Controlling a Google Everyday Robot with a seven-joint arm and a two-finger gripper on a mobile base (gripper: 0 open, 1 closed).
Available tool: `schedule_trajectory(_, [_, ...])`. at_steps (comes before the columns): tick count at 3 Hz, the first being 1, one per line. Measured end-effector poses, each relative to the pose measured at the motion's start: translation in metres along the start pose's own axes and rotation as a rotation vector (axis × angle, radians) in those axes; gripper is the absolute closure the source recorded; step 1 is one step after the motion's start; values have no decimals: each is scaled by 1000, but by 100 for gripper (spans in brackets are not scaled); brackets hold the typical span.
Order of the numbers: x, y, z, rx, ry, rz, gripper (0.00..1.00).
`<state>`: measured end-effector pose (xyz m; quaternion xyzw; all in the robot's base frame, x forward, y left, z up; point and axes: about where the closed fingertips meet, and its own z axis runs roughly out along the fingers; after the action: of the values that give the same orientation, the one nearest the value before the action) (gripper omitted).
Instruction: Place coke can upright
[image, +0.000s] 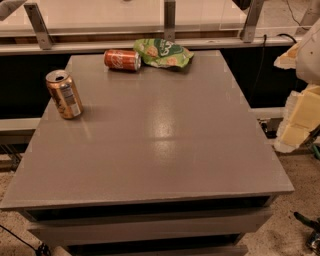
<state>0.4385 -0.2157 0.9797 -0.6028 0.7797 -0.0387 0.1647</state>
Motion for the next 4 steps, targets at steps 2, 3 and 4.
schedule_trajectory(2, [-13,-34,22,25,-41,-23,0])
schedule_trajectory(3, [-36,-68,48,34,-83,-50,0])
schedule_trajectory(4, [-115,-117,93,-4,-138,-127,0])
